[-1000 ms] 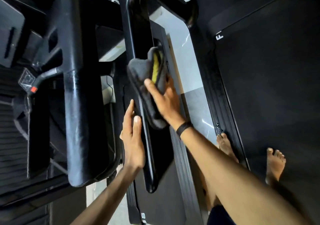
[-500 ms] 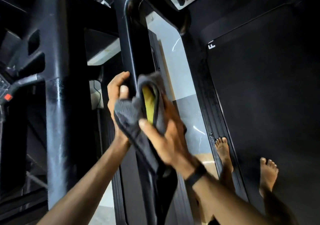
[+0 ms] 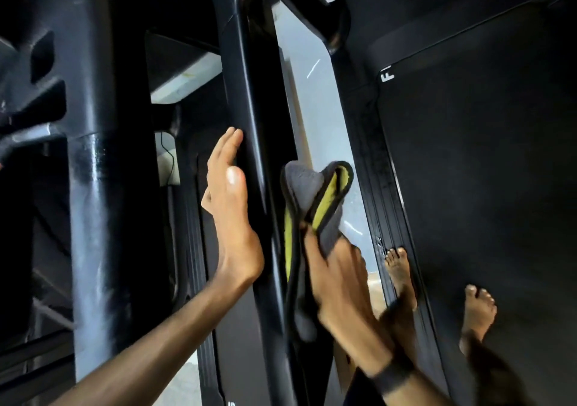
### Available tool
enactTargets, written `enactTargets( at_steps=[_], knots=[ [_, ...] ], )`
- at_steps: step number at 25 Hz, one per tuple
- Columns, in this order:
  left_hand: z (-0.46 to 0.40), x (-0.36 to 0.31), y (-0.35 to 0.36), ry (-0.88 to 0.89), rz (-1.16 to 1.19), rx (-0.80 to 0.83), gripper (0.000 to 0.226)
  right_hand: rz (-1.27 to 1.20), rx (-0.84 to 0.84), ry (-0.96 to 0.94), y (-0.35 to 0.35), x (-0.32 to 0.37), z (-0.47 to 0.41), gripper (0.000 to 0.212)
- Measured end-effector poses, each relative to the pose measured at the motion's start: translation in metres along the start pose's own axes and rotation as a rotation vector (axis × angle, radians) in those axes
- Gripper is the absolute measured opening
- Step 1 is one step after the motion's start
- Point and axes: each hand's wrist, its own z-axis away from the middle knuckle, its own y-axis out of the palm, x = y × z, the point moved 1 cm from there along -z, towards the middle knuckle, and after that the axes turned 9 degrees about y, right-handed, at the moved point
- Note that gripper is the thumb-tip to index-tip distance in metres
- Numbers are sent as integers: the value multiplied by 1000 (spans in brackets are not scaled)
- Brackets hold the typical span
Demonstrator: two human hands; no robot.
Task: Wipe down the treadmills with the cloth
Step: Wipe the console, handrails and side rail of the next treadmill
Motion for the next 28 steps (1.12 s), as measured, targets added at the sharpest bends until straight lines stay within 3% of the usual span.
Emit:
enactTargets(
  at_steps=[2, 3, 5, 8, 11, 13, 14, 18, 20, 23, 26, 28],
  knots=[
    [-1, 5, 1, -45, 70, 15, 46, -140, -88, -350, 3, 21, 16, 69],
    [1, 8, 0, -66, 92, 10, 62, -222, -59, -483, 4, 33, 5, 70],
    [6, 8, 0, -53, 6, 21, 86, -344, 19, -624, 3, 64, -38, 68],
    [-1, 2, 1, 19, -32, -15, 58, -384, 121, -382, 4, 90, -99, 66],
    [-3, -13, 3, -10, -98, 1, 54, -385, 354, -78, -7, 71, -92, 106],
    [-1, -15, 0, 35, -136, 14, 66, -65, 359, -164, -20, 55, -54, 117],
    [-2, -14, -2, 44, -146, 13, 67, 85, 248, -195, -18, 50, -36, 115],
    [-20, -13, -14, 49, -124, 8, 43, -24, 52, -388, -2, 84, -14, 91],
    [-23, -12, -22, 84, -125, 15, 49, -145, 43, -442, -4, 116, -44, 88],
    [-30, -14, -23, 77, -180, 45, 64, -208, 194, -174, -9, 146, -106, 89],
    [-44, -17, -24, 64, -166, 3, 51, -265, 394, 60, -10, 129, -118, 111],
    [-66, -19, -24, 44, -163, -36, 51, -135, 306, 41, -21, 110, -85, 91]
  ],
)
